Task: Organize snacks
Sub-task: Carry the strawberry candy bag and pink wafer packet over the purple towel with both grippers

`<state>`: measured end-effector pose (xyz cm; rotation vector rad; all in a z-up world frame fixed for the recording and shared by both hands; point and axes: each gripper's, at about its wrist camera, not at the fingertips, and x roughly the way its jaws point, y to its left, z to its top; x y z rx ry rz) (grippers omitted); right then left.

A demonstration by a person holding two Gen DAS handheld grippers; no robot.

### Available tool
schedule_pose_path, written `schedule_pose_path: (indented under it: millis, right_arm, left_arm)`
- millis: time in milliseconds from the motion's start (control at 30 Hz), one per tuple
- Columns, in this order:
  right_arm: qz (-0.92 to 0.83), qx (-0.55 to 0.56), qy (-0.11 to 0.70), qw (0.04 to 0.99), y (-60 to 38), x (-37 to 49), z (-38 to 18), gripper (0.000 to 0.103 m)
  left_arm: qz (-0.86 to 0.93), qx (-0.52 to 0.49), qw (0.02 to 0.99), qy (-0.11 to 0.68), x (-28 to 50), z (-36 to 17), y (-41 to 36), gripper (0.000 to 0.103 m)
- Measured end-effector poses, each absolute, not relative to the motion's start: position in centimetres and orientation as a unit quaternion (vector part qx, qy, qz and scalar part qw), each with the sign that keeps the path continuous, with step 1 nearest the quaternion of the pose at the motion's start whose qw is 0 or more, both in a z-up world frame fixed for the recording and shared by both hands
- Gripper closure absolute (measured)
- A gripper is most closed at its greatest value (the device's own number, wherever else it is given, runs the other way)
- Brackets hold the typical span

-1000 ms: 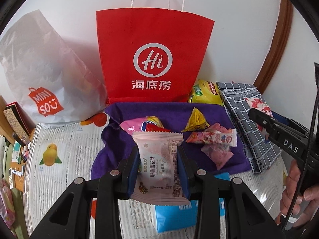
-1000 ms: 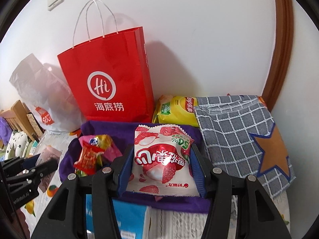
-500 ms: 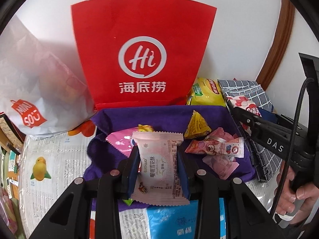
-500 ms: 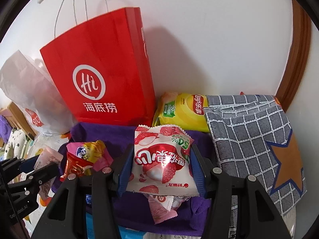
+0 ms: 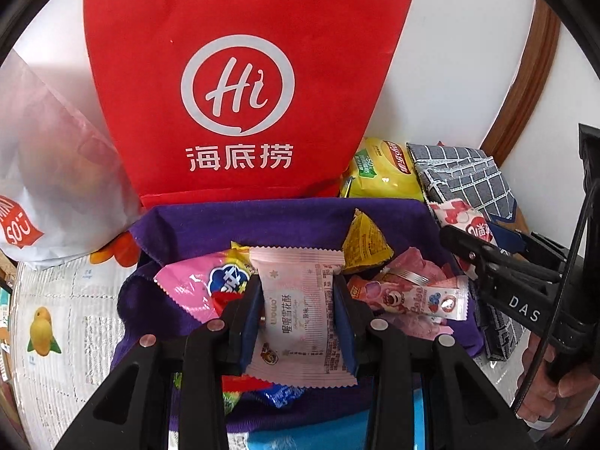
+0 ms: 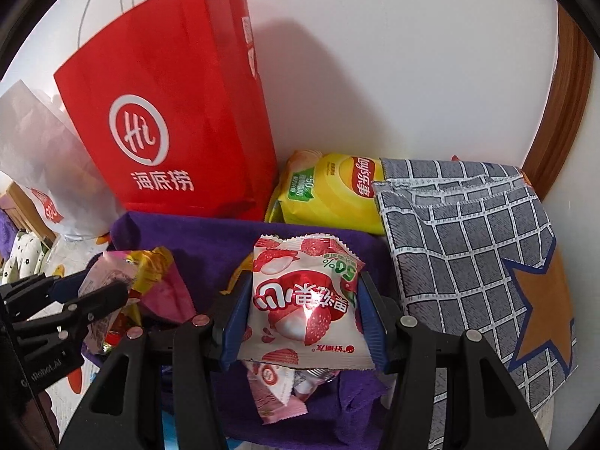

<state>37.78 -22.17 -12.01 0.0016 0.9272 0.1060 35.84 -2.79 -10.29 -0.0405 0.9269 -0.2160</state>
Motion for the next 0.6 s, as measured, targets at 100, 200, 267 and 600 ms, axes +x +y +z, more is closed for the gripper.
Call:
schedule_pose_path:
  millis: [100, 200, 267, 600]
  right_arm:
    - [0.049, 0.000, 0.451, 0.891, -22.3, 38.0, -12.5, 0.050]
    - [0.050, -0.005, 0.455, 0.889, -22.4, 38.3, -13.2, 0.050]
    - [0.051, -0.002, 0.464, 0.884, -22.4, 38.6, -13.9, 0.049]
    - [0.049, -0.017, 0.508, 0.860, -22.0, 39.6, -16.7, 0.049]
  left_arm:
    - [-0.105, -0.010, 0.888, 0.448, 36.0, -10.7, -3.0, 0.069]
    - [-0.109, -0.011, 0.886, 0.450, 36.0, -11.0, -2.9, 0.069]
    - [-0.110, -0.012, 0.883, 0.456, 36.3, -11.5, -3.0, 0.068]
    - [-0.113, -0.013, 0.870, 0.480, 36.9, -13.2, -3.4, 0.068]
